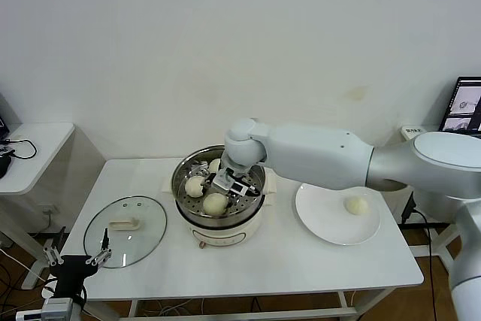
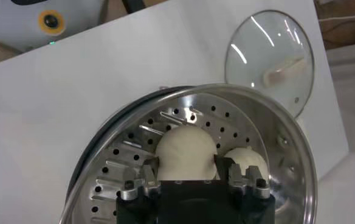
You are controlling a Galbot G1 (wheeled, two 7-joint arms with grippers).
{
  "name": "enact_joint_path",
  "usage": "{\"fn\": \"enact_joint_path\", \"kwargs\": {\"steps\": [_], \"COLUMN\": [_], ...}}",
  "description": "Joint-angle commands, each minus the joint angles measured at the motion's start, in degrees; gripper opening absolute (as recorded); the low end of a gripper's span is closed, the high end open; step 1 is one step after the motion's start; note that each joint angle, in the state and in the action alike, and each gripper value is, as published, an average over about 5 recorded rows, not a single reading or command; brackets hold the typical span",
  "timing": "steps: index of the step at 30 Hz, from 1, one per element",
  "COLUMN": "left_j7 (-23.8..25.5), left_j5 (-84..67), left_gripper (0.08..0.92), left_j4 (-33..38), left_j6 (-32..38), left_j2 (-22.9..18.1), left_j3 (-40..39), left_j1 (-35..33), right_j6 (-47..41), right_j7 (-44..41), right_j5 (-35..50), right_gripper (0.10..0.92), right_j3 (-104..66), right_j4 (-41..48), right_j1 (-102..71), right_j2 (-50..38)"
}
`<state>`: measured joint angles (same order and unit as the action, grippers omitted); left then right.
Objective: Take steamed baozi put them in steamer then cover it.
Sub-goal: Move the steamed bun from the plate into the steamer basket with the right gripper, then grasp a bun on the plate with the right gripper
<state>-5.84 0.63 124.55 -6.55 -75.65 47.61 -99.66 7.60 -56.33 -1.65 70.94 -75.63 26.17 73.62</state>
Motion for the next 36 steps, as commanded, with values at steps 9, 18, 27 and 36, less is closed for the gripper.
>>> {"fn": "enact_joint_path", "kwargs": {"steps": [9,18,27,36], "left_j7": [0.07,0.11,0.17,0.14], "left_j5": [-0.32,-0.43,-0.11,0.78], "left_gripper": [0.823,0.823,0.823,0.823], "left_j4": [-0.66,-0.26,-0.34,0.06], "left_j6": [0.07,0.28,0.13,0.0], "left_j2": [0.98,2.03,3.12,2.71], "left_j3": [0.06,-0.29,-1.87,-3.04], "left_j1": [0.47,0.33,0.93,0.89], "right_j6": [-5.73,-23.76,-23.85,-20.57], "right_j7": [-5.32,-7.55,-7.6,-7.68], "right_j5": [3.54,8.15,4.36,-5.16], "right_gripper": [0.822,0.822,0.823,0.823], "right_j3": [-5.31,-7.36,-11.25,-25.68], "right_j4": [-3.19,-8.74,-9.66,-4.54], "right_j1": [5.17,4.63,-4.22,-21.18], "right_j2": [-6.16,-22.87,-39.97,-45.65]}}
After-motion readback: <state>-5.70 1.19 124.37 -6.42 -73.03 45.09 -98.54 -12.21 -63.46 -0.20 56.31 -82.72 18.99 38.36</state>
